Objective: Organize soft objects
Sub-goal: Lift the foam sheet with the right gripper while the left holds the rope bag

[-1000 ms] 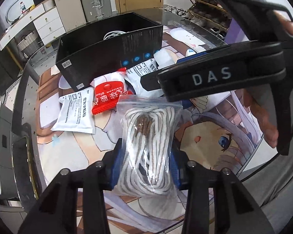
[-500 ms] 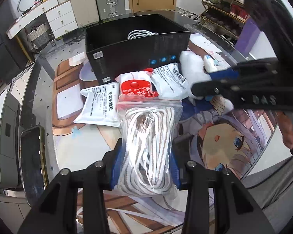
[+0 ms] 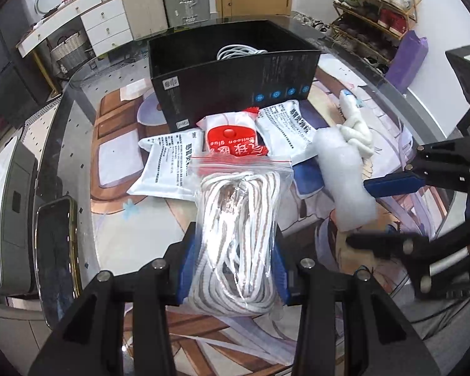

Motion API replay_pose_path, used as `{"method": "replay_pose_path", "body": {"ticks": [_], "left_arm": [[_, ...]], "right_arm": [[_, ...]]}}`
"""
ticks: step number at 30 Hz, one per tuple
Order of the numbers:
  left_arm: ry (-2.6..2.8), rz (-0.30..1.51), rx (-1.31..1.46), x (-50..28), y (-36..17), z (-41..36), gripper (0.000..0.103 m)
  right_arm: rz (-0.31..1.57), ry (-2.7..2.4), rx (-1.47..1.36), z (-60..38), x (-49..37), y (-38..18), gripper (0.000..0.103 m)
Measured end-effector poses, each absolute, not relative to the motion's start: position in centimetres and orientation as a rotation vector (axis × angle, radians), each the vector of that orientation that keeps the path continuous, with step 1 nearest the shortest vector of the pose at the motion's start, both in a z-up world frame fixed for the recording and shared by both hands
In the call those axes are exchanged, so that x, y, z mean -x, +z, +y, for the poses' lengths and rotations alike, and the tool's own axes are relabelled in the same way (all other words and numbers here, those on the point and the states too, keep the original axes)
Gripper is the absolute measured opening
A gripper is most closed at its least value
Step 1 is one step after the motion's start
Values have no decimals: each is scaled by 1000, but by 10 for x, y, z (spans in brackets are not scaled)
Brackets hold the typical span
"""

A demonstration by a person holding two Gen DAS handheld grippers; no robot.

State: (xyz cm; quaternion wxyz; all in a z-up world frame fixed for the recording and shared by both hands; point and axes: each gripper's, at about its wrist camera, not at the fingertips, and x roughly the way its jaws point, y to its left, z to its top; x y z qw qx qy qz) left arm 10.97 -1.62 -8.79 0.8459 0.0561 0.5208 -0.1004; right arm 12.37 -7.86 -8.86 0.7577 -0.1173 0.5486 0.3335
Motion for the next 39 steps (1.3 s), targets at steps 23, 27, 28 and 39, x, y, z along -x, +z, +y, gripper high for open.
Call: {"method": "replay_pose_path", "body": {"ticks": [23,27,28,39], "left_arm": [[-196,1080,-106,-112,-84,-16,41],[-199,1071,-97,-112,-81,-16,41],[-200,1068,-97,-112,-80,-16,41],[-203,1041,-96,-109,-71,-18,41]], "right_arm": [[1170,613,209,-69,-149,-96,33],[1151,612,232,-71,-145,-90,22],[1151,614,235,-72,-144,-90,22],[1109,628,211,-80,-138,-72,22]]}}
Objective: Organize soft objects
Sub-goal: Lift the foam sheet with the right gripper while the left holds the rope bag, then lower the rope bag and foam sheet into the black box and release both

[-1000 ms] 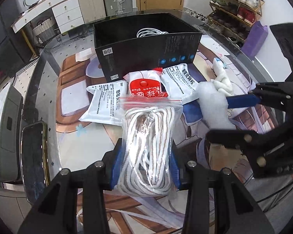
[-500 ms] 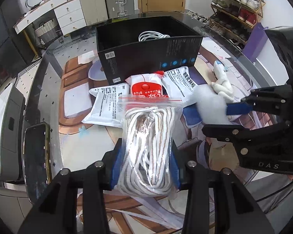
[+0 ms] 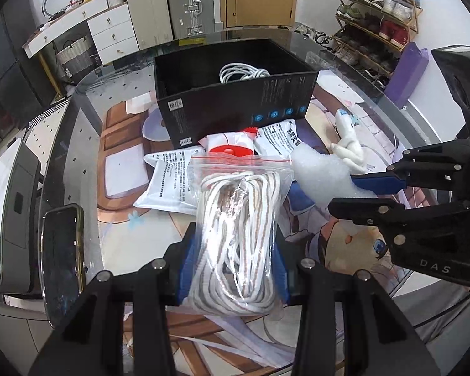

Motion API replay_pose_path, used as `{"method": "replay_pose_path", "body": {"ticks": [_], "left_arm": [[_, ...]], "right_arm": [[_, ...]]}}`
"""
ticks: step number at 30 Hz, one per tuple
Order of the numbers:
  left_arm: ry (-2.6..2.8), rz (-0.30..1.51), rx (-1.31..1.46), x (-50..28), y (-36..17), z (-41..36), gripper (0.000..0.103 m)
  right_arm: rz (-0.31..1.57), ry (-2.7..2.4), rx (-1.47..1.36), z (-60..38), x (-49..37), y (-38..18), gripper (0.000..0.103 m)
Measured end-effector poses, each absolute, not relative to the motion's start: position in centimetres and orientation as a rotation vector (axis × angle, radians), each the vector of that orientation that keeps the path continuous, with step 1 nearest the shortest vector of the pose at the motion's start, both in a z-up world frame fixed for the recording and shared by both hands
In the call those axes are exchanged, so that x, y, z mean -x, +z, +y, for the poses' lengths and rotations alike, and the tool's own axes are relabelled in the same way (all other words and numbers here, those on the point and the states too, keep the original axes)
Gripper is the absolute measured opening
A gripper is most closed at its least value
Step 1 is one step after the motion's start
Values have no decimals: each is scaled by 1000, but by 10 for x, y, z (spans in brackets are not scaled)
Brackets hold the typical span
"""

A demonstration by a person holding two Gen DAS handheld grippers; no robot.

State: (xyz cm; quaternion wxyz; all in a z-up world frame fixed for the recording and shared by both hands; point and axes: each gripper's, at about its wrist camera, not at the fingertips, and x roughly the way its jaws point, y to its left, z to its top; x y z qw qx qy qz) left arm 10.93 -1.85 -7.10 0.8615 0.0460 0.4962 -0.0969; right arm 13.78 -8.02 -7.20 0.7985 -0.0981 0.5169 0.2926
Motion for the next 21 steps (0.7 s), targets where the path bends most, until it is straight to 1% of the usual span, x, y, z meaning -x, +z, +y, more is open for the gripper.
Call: {"method": "replay_pose_path", "body": {"ticks": [11,16,21], "left_arm": [[-179,943,-93,-110,-43,-13,41],[-176,873,-102,-115,-26,-11,41],[-159,804,-54,-128,-9,-2,41]], "right_arm": [[1010,642,175,-88,-131,-31,22],[919,621,166,-89,-132,-4,22],[831,594,157,-85,-140,20,22]]}}
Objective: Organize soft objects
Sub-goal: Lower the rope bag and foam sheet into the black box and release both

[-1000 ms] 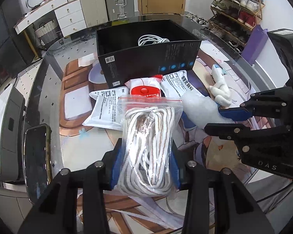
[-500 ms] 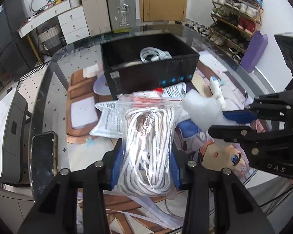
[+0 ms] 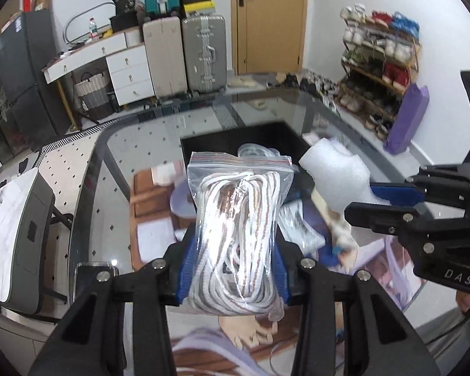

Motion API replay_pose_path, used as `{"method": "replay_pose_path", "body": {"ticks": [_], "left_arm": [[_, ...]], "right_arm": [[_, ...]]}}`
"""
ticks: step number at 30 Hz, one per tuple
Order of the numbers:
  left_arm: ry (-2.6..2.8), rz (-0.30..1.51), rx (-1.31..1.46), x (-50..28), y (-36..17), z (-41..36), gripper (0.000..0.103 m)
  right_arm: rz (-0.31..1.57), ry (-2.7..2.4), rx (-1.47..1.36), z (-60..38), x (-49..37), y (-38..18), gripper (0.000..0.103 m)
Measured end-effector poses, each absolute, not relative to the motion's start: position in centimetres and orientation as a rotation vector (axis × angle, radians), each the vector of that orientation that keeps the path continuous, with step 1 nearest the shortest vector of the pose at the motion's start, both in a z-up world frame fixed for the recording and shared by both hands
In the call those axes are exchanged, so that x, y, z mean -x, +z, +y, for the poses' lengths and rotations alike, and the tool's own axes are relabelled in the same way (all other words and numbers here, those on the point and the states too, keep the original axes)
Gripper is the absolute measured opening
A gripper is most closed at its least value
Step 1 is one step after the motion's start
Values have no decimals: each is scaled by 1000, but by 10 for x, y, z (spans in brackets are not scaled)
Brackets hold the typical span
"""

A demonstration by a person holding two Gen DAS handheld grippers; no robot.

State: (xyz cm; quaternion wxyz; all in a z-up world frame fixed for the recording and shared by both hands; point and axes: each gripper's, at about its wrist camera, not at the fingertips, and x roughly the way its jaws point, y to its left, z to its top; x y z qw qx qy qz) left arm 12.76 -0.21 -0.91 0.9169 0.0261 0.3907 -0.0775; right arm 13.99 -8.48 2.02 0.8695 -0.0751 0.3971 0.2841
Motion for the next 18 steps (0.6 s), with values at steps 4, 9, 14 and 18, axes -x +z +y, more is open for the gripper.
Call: {"method": "replay_pose_path", "body": {"ticks": [4,9,14,18], "left_arm": [[-131,741,-39,-140,-1,2,41],[-121,711,5,-160,-2,9,41],[-86,705,46,-184,-10,13,41],[-67,732,77,-205,-24,12,41]], "right_arm": [[782,562,158,-80,-152,30,22],[732,531,147,-77,-176,32,22],[694,492,106,-78,-206,25,22],[687,473,109,-73,-227,13,22]]}}
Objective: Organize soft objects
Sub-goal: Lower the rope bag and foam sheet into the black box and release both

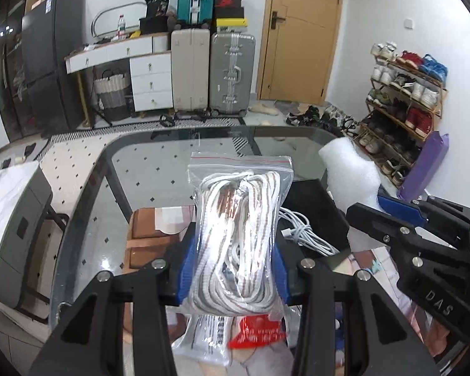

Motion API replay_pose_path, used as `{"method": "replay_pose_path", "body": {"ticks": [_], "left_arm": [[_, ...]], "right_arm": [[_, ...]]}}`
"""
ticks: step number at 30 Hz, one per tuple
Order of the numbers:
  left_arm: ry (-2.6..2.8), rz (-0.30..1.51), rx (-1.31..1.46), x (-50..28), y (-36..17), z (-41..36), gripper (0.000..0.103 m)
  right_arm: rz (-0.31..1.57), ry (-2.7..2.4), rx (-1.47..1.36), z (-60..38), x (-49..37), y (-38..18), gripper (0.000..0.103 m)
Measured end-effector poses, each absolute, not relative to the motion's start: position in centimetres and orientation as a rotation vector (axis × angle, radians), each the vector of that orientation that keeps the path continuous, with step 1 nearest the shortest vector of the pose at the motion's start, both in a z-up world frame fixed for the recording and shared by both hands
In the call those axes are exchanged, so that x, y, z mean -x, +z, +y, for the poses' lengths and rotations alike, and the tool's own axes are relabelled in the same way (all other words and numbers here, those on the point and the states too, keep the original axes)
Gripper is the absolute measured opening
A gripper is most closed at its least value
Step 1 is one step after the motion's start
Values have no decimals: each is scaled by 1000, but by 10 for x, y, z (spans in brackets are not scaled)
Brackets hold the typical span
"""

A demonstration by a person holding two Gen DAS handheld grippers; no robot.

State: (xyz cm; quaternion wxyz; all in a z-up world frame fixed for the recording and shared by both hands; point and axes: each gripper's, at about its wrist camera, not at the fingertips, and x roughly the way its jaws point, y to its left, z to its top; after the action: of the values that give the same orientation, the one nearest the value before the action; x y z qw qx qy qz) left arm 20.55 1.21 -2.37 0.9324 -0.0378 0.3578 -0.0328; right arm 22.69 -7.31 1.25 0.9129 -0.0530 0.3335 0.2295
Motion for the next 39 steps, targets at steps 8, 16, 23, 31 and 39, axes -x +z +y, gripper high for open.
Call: {"method": "replay_pose_path", "body": {"ticks": [8,16,23,31,39], "left_arm": [[-38,787,79,-230,-46,-2,41],[-23,801,100,-235,-51,-3,41],[-15,804,132,-236,-51,1,42],[40,791,149,-234,-45,7,64],[17,763,160,-230,-33,13,77]], "right_arm": [[756,444,64,-72,-266,-14,22],[808,449,77,-71,-279,-34,22],[834,456,54,-73,-283,-39,23],[820,440,32,-79,-279,-34,36],[813,448,9,-93,-268,-22,48]]}}
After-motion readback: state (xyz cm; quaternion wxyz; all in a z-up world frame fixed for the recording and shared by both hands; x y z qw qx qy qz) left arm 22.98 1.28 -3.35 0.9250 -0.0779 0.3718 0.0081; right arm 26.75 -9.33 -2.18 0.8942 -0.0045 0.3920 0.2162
